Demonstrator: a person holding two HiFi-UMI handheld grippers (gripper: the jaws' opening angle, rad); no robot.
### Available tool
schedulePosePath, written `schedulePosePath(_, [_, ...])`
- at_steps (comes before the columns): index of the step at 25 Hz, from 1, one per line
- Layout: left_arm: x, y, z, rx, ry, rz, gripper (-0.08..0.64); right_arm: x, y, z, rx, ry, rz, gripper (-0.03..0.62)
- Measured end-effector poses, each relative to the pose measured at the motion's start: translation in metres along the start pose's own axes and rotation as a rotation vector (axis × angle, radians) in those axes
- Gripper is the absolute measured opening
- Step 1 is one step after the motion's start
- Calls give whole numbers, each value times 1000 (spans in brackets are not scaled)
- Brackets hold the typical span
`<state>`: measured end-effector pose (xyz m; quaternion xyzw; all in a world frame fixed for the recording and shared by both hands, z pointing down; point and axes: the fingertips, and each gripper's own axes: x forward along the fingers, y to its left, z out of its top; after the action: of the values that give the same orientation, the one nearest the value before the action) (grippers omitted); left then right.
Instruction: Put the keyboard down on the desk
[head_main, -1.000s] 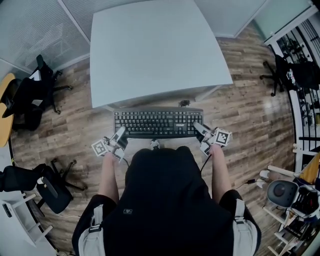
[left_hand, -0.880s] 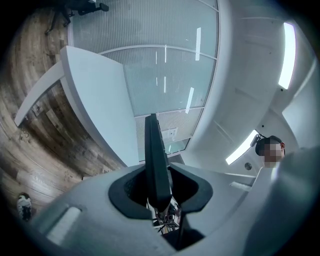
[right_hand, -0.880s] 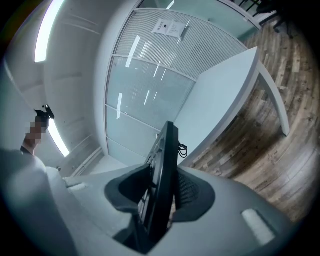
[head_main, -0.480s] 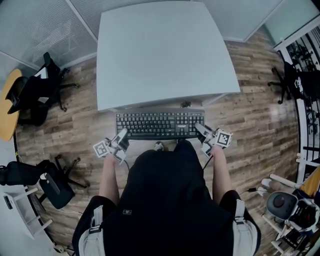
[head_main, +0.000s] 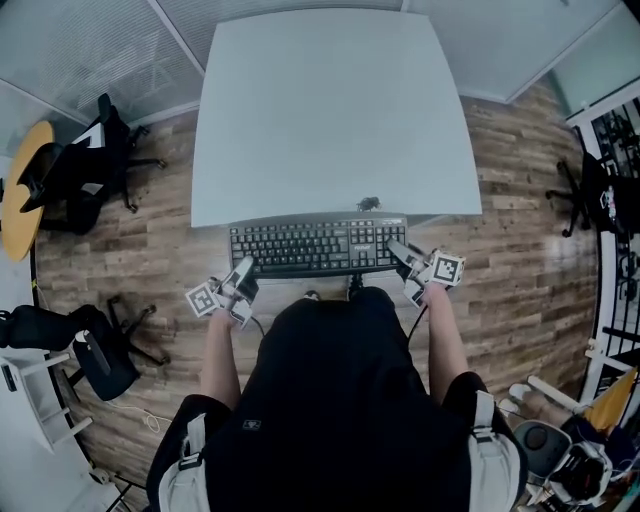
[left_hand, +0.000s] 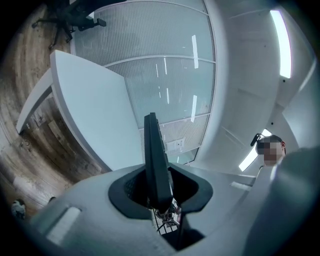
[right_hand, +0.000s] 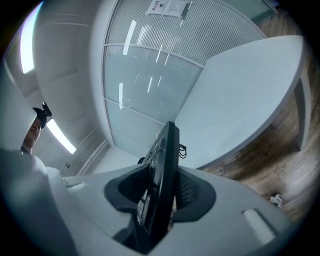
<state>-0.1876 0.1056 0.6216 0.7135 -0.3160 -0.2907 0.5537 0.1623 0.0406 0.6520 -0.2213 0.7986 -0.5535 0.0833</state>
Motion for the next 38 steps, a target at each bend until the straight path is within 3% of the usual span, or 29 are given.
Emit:
schedulePosePath(7, [32, -5, -7, 17, -53, 6, 81, -1, -18, 41, 8, 68, 1, 141])
schedulePosePath(13, [53, -2, -19, 28, -75, 57, 81, 0, -36, 70, -1, 140, 25, 143])
schedulePosePath(21, [63, -3, -20, 68, -126, 72, 81, 12, -45, 92, -26, 204, 54, 144])
schedulePosePath(29, [92, 17, -3, 40, -103, 113, 83, 28, -63, 119, 14, 211, 38, 146])
schedulePosePath(38, [113, 50, 42, 7, -32, 93, 83, 56, -70, 131, 31, 151, -29, 149])
